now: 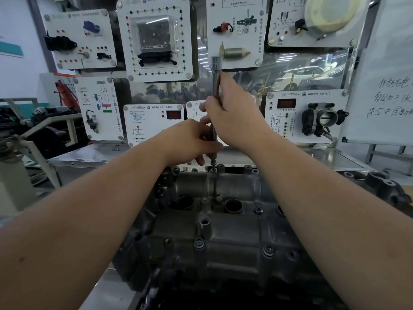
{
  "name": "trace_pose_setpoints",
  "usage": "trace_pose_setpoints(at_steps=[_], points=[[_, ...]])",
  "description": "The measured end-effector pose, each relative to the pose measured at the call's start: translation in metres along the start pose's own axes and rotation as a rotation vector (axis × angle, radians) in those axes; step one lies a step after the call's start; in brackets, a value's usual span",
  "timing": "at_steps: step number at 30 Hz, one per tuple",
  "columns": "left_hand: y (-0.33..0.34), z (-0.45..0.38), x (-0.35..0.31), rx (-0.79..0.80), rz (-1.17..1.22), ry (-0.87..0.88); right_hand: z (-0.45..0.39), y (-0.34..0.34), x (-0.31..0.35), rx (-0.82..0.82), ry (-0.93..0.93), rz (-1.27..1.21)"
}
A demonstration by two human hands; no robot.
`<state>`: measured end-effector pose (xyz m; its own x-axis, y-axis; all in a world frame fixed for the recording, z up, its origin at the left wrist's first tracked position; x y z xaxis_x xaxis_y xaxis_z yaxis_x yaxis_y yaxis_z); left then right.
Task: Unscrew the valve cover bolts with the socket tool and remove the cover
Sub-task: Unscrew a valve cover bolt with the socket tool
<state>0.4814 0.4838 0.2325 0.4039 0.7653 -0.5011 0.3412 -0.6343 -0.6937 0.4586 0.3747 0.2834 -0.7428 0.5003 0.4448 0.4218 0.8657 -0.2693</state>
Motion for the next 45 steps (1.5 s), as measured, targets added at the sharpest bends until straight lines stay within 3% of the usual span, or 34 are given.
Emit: trace_pose_setpoints(at_steps=[14,20,25,30,35,45], points=[[0.0044,-0.0029,0.003,0.014,-0.029,0.003,-0.0028,0.0017,-0.0058,-0.003,0.014,0.023],[0.0031,-0.0026,0.0008,0.005,-0.038,0.011,-0.0007,-0.0023,-0.0009,-0.074,-0.07,0.029],[0.0019,-0.0022,0.003,-0.007,0.062,-0.06,-0.0032,0.0028,-0.0037,-0.002,-0.016,0.025],[0.0007,-0.0018,0.0013,-0.009,-0.009,0.0,0.0,0.0044,-0.0049,0.014,0.012,0.011],[0.0008,-0.0044,0.0034,-0.023,-0.02,0.003,-0.0015,-0.0035,-0.0044,-0.087,-0.006,0.019],[0.0025,-0.0032,0.0031,-0.001,-0.009,0.005,0.0016,0.0033,-0.0048,-0.014,0.005,-0.007]])
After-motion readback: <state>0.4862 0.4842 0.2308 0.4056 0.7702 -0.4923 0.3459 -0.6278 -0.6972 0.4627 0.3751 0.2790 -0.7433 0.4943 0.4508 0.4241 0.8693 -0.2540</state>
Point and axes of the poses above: each hand's wrist, its own z-axis away from the middle knuckle, its own y-axis out of the palm, x = y × z, the point moved 7 cm from there along -z, towards the middle knuckle, and after that the axes turned 15 degrees about -x, right-handed, at the moved point
